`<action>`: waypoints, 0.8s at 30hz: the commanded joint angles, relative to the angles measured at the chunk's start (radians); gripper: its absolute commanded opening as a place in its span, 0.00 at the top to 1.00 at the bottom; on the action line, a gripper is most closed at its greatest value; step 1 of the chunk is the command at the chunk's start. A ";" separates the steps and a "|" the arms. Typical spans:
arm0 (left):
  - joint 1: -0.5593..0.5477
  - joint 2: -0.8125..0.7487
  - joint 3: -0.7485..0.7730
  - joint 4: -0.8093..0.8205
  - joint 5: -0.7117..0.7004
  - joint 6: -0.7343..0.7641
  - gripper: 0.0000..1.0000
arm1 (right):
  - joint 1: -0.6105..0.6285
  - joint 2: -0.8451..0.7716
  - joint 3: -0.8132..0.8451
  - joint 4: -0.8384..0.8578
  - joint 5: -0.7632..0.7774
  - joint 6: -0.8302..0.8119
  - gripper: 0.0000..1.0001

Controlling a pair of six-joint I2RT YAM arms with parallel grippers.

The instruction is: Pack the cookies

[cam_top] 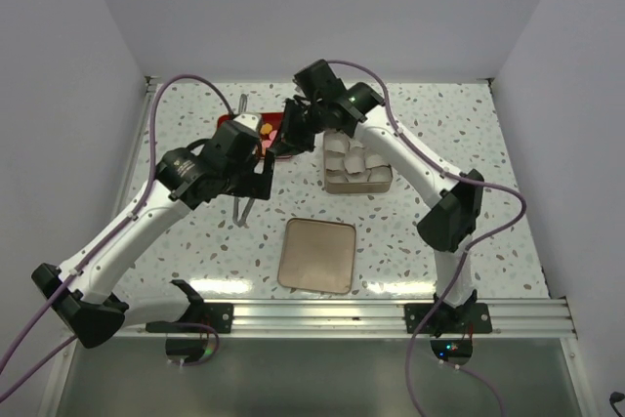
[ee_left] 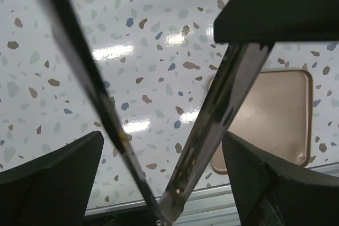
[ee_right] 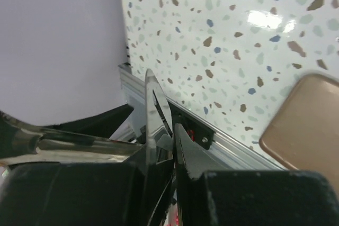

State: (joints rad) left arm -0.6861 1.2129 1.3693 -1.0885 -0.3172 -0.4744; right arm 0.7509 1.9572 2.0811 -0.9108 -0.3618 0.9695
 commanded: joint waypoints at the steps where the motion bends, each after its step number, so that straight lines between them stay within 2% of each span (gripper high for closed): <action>1: 0.010 -0.012 0.001 0.012 -0.006 0.048 0.00 | -0.042 0.098 0.178 -0.212 -0.011 -0.100 1.00; 3: 0.010 -0.021 -0.045 0.010 -0.045 0.040 0.00 | -0.065 0.132 0.250 -0.262 0.000 -0.112 1.00; 6: 0.008 -0.024 -0.079 0.006 -0.109 0.013 0.00 | -0.088 0.135 0.232 -0.263 0.000 -0.100 1.00; 9: 0.010 -0.003 -0.078 -0.020 -0.210 -0.030 0.00 | -0.094 0.152 0.221 -0.283 0.004 -0.094 1.00; 14: 0.000 0.048 -0.049 -0.007 -0.253 -0.041 0.00 | -0.093 0.192 0.231 -0.283 -0.020 -0.057 1.00; 20: -0.082 0.079 0.004 0.044 -0.261 -0.046 0.00 | -0.093 0.268 0.349 -0.333 -0.028 -0.045 1.00; 24: -0.167 0.138 0.046 0.050 -0.279 -0.056 0.00 | -0.093 0.289 0.359 -0.329 -0.040 -0.043 1.00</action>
State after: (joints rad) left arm -0.8028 1.3216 1.3563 -1.0805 -0.5484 -0.5064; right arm 0.6552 2.2429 2.3928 -1.2060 -0.3595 0.9169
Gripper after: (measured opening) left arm 0.999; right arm 0.080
